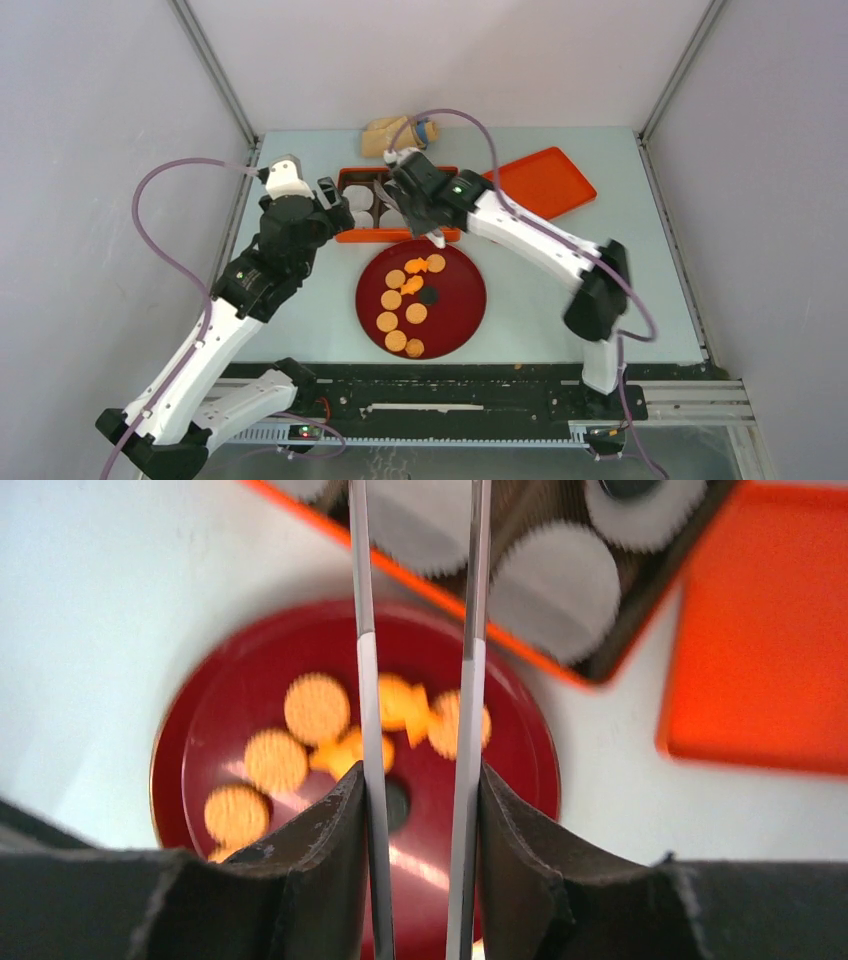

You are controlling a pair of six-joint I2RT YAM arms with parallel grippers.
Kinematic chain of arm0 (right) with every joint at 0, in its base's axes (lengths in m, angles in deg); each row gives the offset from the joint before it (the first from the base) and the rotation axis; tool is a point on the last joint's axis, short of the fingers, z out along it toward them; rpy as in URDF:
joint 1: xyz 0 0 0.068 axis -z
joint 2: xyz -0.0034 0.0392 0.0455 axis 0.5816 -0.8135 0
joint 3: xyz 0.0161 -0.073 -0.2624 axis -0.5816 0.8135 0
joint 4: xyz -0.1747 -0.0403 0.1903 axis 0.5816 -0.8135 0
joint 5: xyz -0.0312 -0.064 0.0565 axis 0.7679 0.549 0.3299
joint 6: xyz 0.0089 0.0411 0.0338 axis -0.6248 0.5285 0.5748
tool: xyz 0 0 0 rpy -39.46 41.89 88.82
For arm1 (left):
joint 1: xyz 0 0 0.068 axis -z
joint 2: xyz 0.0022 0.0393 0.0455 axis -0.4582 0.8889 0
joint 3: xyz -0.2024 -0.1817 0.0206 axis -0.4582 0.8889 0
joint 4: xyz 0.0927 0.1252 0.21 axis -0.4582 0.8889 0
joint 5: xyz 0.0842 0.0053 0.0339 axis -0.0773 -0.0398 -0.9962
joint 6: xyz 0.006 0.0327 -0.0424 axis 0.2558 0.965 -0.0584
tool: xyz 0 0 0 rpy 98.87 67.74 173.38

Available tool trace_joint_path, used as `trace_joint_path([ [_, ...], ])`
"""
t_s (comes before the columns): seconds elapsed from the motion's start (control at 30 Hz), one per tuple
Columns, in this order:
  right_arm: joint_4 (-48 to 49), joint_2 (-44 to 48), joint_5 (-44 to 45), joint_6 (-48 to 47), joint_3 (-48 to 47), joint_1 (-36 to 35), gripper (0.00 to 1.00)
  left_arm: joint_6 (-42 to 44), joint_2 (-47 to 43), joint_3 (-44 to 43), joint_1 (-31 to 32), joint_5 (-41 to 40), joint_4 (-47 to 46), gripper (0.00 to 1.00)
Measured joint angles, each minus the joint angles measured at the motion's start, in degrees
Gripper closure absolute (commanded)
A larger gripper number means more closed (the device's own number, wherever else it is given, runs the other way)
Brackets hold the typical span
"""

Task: Pack the cookies

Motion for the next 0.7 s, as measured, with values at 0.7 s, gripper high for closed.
trace_joint_path([
  [0.7, 4.17, -27.23, -12.87, -6.27, -23.98, 6.54, 0.67, 0.52, 4.15, -0.46, -3.26, -0.90, 0.55, 0.17],
])
